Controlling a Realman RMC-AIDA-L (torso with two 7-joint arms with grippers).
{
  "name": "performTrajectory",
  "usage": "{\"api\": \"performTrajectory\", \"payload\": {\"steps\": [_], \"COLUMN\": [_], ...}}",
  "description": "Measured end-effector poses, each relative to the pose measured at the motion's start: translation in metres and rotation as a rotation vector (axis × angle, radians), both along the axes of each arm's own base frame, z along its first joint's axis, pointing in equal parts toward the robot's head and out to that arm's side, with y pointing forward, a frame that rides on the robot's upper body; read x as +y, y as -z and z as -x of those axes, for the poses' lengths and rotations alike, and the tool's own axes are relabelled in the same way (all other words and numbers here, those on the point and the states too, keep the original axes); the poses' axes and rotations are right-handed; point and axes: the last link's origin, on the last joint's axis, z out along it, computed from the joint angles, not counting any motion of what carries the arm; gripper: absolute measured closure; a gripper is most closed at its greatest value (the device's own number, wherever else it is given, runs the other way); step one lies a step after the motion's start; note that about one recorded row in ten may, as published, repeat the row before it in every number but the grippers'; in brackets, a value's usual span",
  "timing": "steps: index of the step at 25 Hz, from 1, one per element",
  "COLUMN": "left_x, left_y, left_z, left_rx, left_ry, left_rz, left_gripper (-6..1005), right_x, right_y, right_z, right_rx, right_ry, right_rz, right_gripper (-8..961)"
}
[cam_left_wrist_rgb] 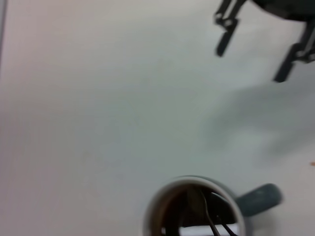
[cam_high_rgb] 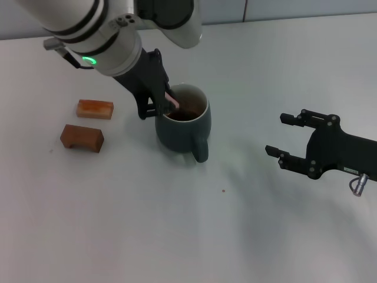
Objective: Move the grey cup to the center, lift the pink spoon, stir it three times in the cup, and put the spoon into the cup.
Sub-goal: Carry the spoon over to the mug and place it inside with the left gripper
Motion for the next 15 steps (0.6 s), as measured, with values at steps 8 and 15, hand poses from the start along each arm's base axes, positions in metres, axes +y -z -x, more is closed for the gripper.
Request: {"api": "performTrajectory", "payload": {"steps": [8,15], "left_x": [0.007,0.003], "left_y": [-0.005,-0.010], "left_z": [0.012,0.014], "left_rx": [0.035,0.002], "left_ry": [-0.031,-0.059], "left_rz": [-0.032,-0.032], "left_gripper": [851,850], "right_x": [-0.001,-0.001], "right_y": [0.001,0.001], "right_z": [0.000,0.000], "right_rx": [0.005,0.006], "right_ry": [0.003,0.005], "right_rz": [0.002,0.003], "right_gripper": [279,279]}}
